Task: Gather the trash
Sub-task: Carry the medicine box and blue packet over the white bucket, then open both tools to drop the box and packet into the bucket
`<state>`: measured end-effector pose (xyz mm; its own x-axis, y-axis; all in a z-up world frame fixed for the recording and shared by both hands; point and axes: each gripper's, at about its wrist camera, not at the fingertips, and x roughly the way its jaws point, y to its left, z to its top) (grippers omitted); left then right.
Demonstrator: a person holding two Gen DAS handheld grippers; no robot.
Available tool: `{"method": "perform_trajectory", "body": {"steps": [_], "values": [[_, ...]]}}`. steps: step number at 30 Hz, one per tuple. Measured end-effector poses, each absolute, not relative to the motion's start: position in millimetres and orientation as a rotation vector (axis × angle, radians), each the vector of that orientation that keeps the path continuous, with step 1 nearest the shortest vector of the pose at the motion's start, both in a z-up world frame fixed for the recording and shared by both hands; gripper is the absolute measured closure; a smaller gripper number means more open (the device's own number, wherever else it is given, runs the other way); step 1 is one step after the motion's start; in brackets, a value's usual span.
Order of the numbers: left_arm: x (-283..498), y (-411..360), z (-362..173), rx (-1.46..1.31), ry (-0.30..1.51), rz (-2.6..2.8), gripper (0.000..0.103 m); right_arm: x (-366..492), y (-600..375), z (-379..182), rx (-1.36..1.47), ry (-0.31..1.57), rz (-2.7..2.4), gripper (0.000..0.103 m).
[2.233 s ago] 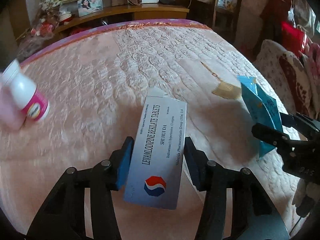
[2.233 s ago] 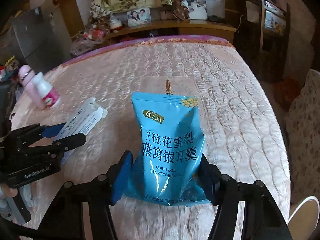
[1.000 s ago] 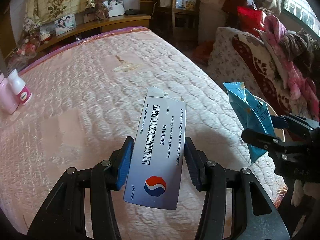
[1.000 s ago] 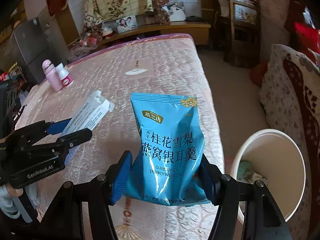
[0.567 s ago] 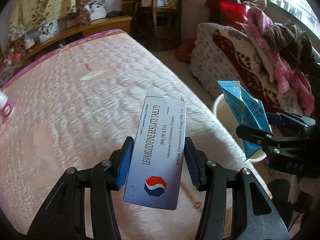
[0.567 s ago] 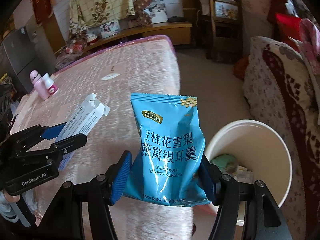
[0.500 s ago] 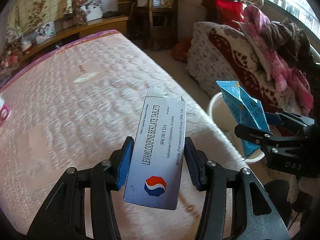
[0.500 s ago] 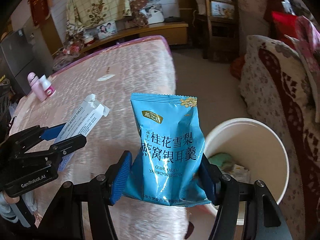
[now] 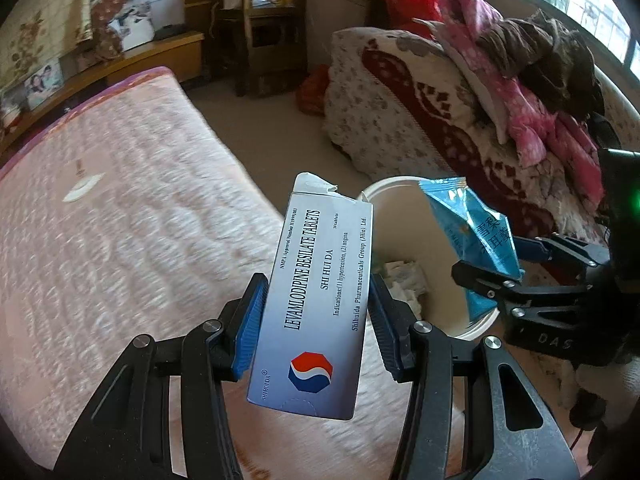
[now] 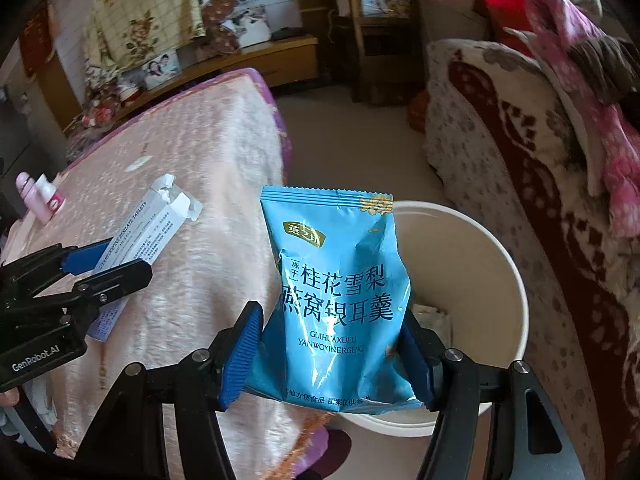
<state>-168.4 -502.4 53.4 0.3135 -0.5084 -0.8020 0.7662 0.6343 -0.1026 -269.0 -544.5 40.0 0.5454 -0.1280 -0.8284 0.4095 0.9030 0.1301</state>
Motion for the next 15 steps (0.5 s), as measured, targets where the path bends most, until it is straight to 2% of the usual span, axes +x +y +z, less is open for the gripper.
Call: {"method": "perform_trajectory", "body": {"steps": [10, 15], "values": [[-178, -555, 40, 0.354, 0.954, -0.917, 0.054, -287, -584, 22, 0.385, 0.958, -0.401, 0.039], [-173, -576, 32, 0.313, 1.009, -0.961, 0.053, -294, -608, 15, 0.422, 0.954, -0.454, 0.033]]}}
